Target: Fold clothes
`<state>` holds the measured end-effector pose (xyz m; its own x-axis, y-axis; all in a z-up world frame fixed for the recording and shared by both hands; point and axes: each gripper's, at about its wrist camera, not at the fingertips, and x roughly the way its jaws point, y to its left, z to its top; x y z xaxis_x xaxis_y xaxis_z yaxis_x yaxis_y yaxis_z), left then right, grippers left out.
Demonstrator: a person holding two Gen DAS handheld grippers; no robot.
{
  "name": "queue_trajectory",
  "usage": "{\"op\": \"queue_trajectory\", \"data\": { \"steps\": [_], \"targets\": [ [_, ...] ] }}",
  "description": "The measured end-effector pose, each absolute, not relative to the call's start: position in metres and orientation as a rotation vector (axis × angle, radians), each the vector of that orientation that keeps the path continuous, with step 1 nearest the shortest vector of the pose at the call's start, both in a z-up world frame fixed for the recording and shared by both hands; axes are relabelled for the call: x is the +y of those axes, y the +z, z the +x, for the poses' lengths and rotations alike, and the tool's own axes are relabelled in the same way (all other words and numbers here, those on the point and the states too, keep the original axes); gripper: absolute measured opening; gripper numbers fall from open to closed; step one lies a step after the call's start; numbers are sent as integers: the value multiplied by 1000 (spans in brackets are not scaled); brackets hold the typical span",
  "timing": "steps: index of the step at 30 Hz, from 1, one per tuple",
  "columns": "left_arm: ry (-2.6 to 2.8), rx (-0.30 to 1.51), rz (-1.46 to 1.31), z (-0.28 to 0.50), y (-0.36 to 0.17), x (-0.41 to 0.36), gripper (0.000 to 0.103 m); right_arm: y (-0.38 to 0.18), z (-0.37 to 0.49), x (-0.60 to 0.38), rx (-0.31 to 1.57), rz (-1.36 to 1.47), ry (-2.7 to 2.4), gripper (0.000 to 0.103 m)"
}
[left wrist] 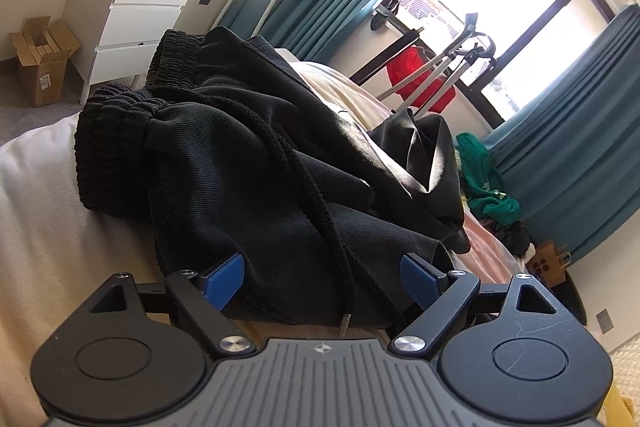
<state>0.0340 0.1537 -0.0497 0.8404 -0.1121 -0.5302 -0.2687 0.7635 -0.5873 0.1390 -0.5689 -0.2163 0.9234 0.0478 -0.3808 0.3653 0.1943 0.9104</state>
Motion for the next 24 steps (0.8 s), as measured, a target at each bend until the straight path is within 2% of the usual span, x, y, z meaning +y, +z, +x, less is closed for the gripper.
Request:
{"op": "queue_trajectory", "data": {
  "steps": [8, 16, 19, 24],
  "targets": [
    [101, 585, -704, 35, -52, 152, 88, -222, 157, -578, 293, 1552, -75, 65],
    [89, 598, -684, 38, -54, 143, 89, -197, 159, -531, 436, 1509, -38, 64],
    [78, 614, -665, 40, -56, 139, 89, -201, 166, -538, 395, 1457, -81, 72],
    [73, 627, -651, 45, -59, 133, 89, -217, 176, -557, 317, 1441, -135, 69]
  ]
}}
